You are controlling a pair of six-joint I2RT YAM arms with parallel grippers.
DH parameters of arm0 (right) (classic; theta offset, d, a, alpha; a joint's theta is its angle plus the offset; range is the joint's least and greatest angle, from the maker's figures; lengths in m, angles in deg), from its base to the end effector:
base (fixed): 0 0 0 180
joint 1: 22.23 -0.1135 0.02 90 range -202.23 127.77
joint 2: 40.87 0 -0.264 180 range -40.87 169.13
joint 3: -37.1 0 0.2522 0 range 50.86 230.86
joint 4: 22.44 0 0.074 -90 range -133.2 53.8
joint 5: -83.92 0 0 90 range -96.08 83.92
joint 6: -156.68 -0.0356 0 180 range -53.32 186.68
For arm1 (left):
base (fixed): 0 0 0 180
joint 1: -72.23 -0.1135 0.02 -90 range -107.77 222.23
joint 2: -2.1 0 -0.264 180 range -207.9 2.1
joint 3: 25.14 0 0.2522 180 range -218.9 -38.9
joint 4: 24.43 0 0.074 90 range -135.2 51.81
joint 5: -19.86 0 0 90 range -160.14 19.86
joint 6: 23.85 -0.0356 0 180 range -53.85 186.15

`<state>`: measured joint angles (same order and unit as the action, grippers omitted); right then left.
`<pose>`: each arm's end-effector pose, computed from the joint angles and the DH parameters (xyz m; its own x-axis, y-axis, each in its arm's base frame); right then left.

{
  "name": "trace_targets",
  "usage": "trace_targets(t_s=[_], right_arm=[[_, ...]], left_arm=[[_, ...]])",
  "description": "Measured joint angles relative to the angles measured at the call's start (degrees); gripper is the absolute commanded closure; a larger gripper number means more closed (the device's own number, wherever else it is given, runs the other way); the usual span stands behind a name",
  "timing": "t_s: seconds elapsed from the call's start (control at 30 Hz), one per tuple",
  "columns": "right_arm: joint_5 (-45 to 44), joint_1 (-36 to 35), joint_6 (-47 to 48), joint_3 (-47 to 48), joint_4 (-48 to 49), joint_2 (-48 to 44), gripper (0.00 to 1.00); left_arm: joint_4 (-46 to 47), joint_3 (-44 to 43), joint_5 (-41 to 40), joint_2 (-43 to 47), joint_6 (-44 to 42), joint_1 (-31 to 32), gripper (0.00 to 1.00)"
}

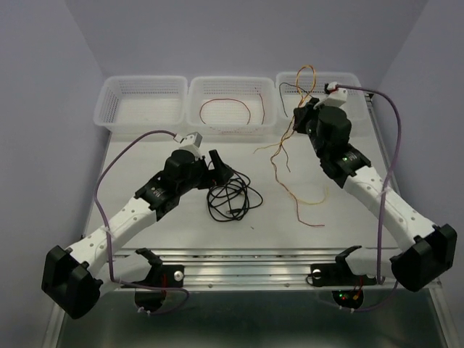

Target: Untangle the cables

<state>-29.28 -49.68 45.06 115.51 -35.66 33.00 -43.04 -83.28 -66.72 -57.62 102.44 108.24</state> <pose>0.2759 0.1275 0.3710 -0.1533 0.3020 -0.9409 -0.0233 0.9508 0.3090 0.1943 -0.1439 0.2967 -0.5992 -0.2949 -0.7443 0.3443 0.7444 -0.5721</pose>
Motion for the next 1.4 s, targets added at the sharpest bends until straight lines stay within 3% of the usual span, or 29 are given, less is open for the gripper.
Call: trace_targets(t_s=[0.1, 0.3, 0.43, 0.83, 1.2, 1.4], right_arm=[[9.42, -0.37, 2.93, 5.77, 0.70, -3.98, 0.99], [30.01, -0.39, 1.55, 19.67, 0.02, -1.25, 0.99], [38.18, -0.42, -1.27, 21.68, 0.22, -0.17, 0.99], [39.65, -3.06, -7.69, 8.35, -0.46, 5.86, 0.99], [39.54, -4.79, -10.84, 9.42, -1.55, 8.35, 0.99], [39.78, -4.79, -11.69, 11.45, -3.34, 9.92, 0.99]], left_arm=[[0.44, 0.00, 0.26, 0.92, -0.37, 0.00, 0.01], [0.61, 0.00, 1.07, 3.63, -1.22, -0.02, 0.01], [1.46, 1.14, 2.01, 7.43, -1.33, -0.02, 0.01], [4.15, 6.16, 9.46, 19.10, -2.19, 0.00, 0.01], [10.84, 6.12, 15.08, 7.15, -7.82, 0.00, 0.01], [14.40, 6.12, 18.88, 5.46, -13.29, -0.02, 0.02]])
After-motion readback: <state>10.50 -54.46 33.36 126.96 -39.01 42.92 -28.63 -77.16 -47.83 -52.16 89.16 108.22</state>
